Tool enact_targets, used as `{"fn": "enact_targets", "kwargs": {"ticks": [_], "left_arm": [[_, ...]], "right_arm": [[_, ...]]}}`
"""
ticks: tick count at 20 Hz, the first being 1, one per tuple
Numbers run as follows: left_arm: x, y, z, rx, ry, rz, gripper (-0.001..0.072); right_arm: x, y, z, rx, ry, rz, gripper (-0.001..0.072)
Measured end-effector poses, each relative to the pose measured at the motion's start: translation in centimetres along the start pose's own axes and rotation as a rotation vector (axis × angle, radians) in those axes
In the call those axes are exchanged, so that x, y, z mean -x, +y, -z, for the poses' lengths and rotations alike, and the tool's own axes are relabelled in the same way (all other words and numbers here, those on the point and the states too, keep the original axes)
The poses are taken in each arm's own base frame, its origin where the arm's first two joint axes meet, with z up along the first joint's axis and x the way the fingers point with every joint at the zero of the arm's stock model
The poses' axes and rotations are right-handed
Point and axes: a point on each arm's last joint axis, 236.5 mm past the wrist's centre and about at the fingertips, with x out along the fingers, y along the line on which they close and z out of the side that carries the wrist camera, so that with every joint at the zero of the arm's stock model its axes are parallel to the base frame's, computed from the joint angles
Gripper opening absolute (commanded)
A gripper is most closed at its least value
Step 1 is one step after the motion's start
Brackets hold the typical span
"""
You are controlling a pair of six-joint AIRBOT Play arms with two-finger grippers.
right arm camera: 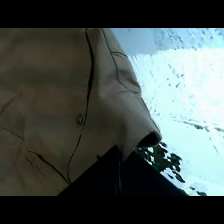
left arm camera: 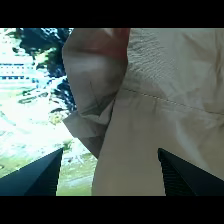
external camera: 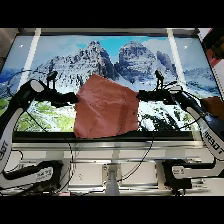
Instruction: Fold the clothes and pants, and hang the long-sleeved shirts on hangers.
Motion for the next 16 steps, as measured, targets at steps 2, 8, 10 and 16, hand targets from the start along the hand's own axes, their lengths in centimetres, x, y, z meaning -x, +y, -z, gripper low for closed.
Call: {"fn": "enact_targets", "kwargs": {"ticks": [2,8,10,16], "left_arm": [[-2.0,0.2,0.4,0.008,0.042,0.049,0.0712],[-6.1,-2.3,0.9,0.01,0.098,0.237,0.0426],[-7.2,-2.4,1.4,0.005,0.114,0.248,0.0018],[-7.1,-4.2,-1.0,-0.044,0.065,0.291,0.0015]], "right_arm": [[0.0,0.0,0.0,0.003,0.0,0.002,0.0017],[0.0,0.0,-0.1,0.007,0.0,0.003,0.0018],[0.0,0.0,-0.1,0.007,0.0,0.003,0.0018],[0.3,-0.4,-1.3,0.035,-0.035,0.029,0.0017]]}}
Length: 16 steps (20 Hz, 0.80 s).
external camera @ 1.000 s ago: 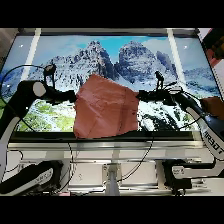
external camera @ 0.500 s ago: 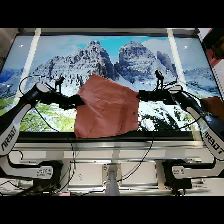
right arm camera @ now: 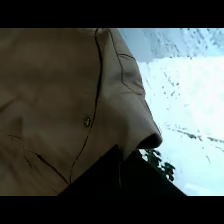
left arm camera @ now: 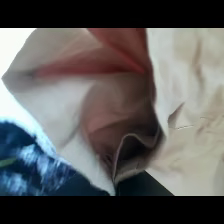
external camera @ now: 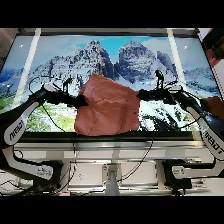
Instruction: Fold the clothes and pants, and hang the long-sleeved shirts on hangers.
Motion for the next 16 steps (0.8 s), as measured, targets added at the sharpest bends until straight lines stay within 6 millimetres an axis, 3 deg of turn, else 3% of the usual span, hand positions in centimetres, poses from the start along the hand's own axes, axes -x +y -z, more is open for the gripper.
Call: {"fn": "enact_targets", "kwargs": {"ticks": [4,9,14,15,16], "left_arm": [[1.1,-1.0,-3.4,-0.032,-0.084,-0.006,0.0015],[0.9,-1.9,-5.3,-0.033,-0.151,-0.021,0.0015],[-0.4,-3.4,-7.2,-0.096,-0.244,-0.074,0.0017],[-0.6,-3.7,-7.7,-0.109,-0.269,-0.085,0.0037],[-0.9,-4.0,-8.2,-0.122,-0.294,-0.096,0.0214]], "right_arm": [[1.3,-1.2,-4.8,0.073,-0.116,0.105,0.0016],[4.3,-2.5,-12.3,0.116,-0.34,0.239,0.0016],[5.0,-3.6,-15.0,0.126,-0.439,0.291,0.0017],[5.0,-3.8,-15.3,0.123,-0.448,0.296,0.0017],[5.0,-3.9,-15.5,0.122,-0.46,0.3,0.0041]]}}
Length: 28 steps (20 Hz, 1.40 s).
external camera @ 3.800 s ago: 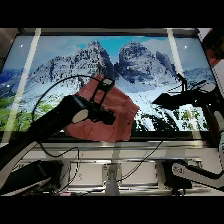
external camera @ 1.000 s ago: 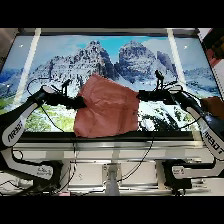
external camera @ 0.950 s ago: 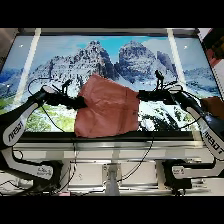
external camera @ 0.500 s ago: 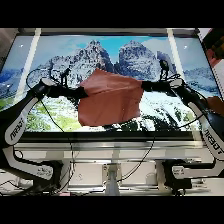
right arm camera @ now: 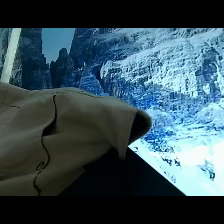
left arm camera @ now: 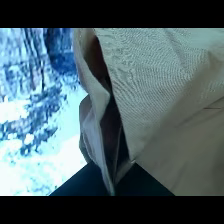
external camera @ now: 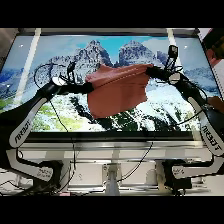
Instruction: Fold the clothes and pants, and hang the long-sleeved shirts on hangers.
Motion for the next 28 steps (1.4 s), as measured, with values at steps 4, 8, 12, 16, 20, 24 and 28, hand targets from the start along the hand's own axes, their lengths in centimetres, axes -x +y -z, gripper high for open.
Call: {"fn": "enact_targets", "kwargs": {"ticks": [4,8,12,16,20,24,28], "left_arm": [[-0.6,-0.8,-0.9,-0.029,-0.056,-0.019,0.0707],[0.4,-1.3,0.0,-0.019,0.002,0.018,0.0698],[3.2,-2.2,2.1,0.007,0.124,0.094,0.0691],[4.5,-5.0,7.2,0.019,0.308,0.18,0.0643],[3.2,-7.8,12.6,0.037,0.421,0.209,0.0643],[1.1,-8.7,14.8,0.135,0.4,0.154,0.0643],[-0.7,-8.6,13.7,0.255,0.299,0.088,0.057]], "right_arm": [[-0.1,-0.3,-0.3,-0.003,-0.013,0.009,0.043],[1.4,-0.3,-0.9,-0.007,0.003,-0.001,0.0428],[5.8,-3.4,-2.9,-0.024,0.019,0.03,0.0427],[10.2,-8.6,-1.8,-0.076,0.127,0.091,0.0428],[13.3,-12.3,0.8,-0.126,0.25,0.125,0.0427],[14.8,-13.4,2.3,-0.143,0.317,0.128,0.0427],[15.2,-13.7,2.8,-0.149,0.34,0.125,0.0427]]}}
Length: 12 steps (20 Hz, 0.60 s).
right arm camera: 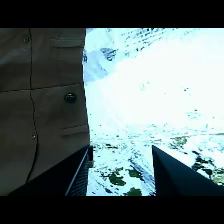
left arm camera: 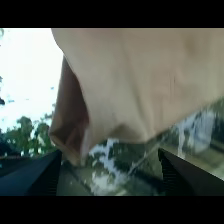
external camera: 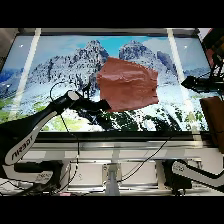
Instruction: Fold the clothes and pants, and hang the long-sleeved shirts on hangers.
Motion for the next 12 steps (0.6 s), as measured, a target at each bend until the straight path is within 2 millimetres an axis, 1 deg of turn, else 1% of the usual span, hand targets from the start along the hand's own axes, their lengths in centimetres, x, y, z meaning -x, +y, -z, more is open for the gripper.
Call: {"fn": "enact_targets", "kwargs": {"ticks": [1,3,4,7,8,9,12], "left_arm": [[-0.2,0.0,-0.5,0.025,-0.031,-0.005,0.0461],[-0.4,-0.1,-1.6,0.058,-0.087,-0.012,0.0396],[-0.4,0.0,-2.0,0.063,-0.109,-0.016,0.0309],[-0.4,0.1,-2.8,0.079,-0.151,-0.022,0.0014],[-0.4,0.2,-3.0,0.078,-0.159,-0.027,0.0017],[-0.4,0.3,-3.1,0.08,-0.164,-0.03,0.0017],[-0.3,0.4,-3.3,0.064,-0.177,-0.038,0.0016]], "right_arm": [[0.0,0.0,0.1,-0.001,0.002,-0.001,0.0427],[0.1,-0.1,0.1,-0.001,0.005,-0.001,0.0427],[0.1,-0.1,0.2,-0.001,0.006,-0.001,0.0426],[0.1,0.0,0.4,-0.002,0.015,-0.004,0.0425],[0.1,0.0,0.6,0.0,0.023,-0.006,0.0384],[0.1,0.0,0.7,0.002,0.03,-0.008,0.0366],[0.1,0.1,1.4,0.022,0.058,-0.013,0.0366]]}}
